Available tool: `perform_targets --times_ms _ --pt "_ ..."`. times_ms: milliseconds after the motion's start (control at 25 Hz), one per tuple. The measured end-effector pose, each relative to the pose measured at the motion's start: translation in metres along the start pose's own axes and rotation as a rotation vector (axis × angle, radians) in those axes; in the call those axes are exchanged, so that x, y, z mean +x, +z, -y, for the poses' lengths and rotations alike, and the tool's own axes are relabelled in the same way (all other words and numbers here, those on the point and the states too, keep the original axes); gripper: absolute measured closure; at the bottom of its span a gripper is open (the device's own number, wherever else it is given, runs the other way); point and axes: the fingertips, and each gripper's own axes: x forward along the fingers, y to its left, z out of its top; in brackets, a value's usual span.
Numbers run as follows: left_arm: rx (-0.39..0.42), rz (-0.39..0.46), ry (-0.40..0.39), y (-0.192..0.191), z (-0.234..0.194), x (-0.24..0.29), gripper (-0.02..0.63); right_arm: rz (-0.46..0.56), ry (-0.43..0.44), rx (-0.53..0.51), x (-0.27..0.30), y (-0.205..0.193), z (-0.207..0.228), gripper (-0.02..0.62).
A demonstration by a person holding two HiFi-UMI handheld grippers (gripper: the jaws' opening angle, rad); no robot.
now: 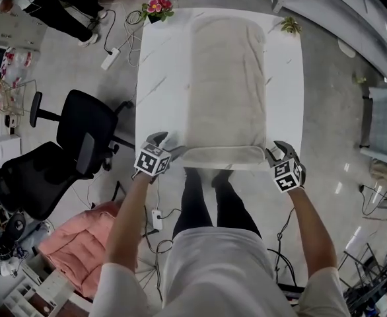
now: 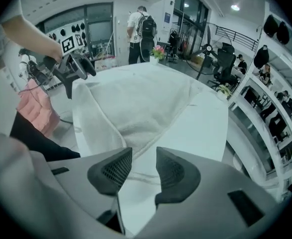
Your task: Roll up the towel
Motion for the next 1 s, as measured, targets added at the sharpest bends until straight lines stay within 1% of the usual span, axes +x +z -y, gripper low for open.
perform_targets --times_ms 40,80,120,160,240,400,440,520,560,600,680,760,840,880,920,960,1000 --pt "0.043 0.005 -0.001 -0.001 0.007 -0.003 0.247 0.031 0.035 -0.003 -0.005 0.006 -0.009 0.431" --pt "0.106 0.010 -0.006 -0.002 0.017 -0.005 0.251 0.056 0.081 -0.016 -0.010 0.012 -0.021 0.431" --pt "0.182 0.015 -0.012 -0.004 0.029 -0.007 0.269 0.069 0.130 -0.044 -0.013 0.016 -0.035 0.431" --pt "0.260 0.018 -0.018 -0.007 0.042 -0.008 0.292 0.071 0.173 -0.084 -0.016 0.018 -0.048 0.431" --pt "0.401 0.013 -0.031 -0.013 0.067 -0.005 0.310 0.057 0.232 -0.173 -0.017 0.016 -0.070 0.424" --pt "0.647 -0.031 -0.039 -0.027 0.099 0.010 0.349 0.017 0.261 -0.307 -0.007 0.008 -0.087 0.410" --pt "0.704 -0.040 -0.028 -0.030 0.102 0.014 0.359 0.008 0.263 -0.328 -0.004 0.006 -0.088 0.410" --pt "0.803 -0.053 0.012 -0.033 0.103 0.022 0.409 -0.005 0.269 -0.356 0.002 0.003 -0.090 0.410" --pt "0.833 -0.064 0.032 -0.036 0.101 0.026 0.411 -0.012 0.273 -0.367 0.005 0.001 -0.090 0.410" --pt "0.846 -0.079 0.046 -0.039 0.098 0.031 0.407 -0.020 0.275 -0.379 0.008 -0.002 -0.090 0.410" --pt "0.839 -0.113 0.049 -0.048 0.091 0.040 0.367 -0.037 0.270 -0.406 0.014 -0.008 -0.090 0.403" --pt "0.843 -0.138 0.040 -0.055 0.087 0.046 0.373 -0.053 0.262 -0.438 0.020 -0.014 -0.089 0.400" --pt "0.851 -0.139 0.033 -0.056 0.087 0.047 0.396 -0.067 0.252 -0.469 0.024 -0.020 -0.088 0.408" --pt "0.852 -0.131 0.038 -0.055 0.087 0.046 0.423 -0.070 0.238 -0.482 0.026 -0.021 -0.087 0.439" --pt "0.853 -0.122 0.047 -0.054 0.086 0.045 0.513 -0.068 0.221 -0.491 0.028 -0.022 -0.086 0.473" --pt "0.853 -0.115 0.055 -0.054 0.085 0.044 0.539 -0.063 0.207 -0.495 0.029 -0.022 -0.085 0.501" --pt "0.851 -0.113 0.060 -0.055 0.085 0.044 0.544 -0.058 0.197 -0.492 0.029 -0.021 -0.085 0.514"
